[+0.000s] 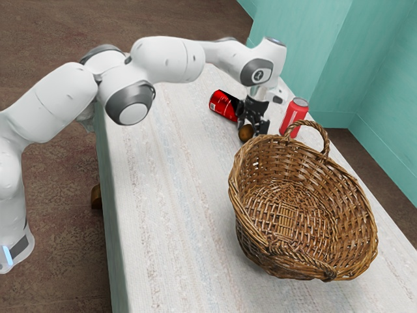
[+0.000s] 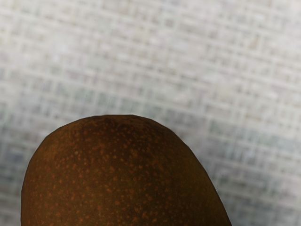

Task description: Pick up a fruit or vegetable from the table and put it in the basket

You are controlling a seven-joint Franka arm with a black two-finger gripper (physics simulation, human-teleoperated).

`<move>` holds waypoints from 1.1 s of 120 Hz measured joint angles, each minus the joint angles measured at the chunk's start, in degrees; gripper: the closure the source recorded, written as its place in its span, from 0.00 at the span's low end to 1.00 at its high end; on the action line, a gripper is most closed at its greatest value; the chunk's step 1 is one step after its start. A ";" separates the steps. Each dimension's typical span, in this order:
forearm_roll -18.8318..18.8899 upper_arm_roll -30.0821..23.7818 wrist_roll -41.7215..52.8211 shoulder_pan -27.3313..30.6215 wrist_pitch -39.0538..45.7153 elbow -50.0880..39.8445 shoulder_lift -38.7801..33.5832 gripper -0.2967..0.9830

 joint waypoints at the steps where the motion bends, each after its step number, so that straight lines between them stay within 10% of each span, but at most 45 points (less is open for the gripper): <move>1: 0.00 -0.02 0.00 0.02 0.01 0.01 0.05 0.28; 30: -0.35 -0.07 -0.11 0.09 0.70 0.07 0.41 0.54; 83: 0.43 0.64 -0.33 -1.96 -0.30 0.40 -12.57 0.56; 132: 3.63 12.02 -0.34 -24.31 -3.42 6.59 -20.53 0.55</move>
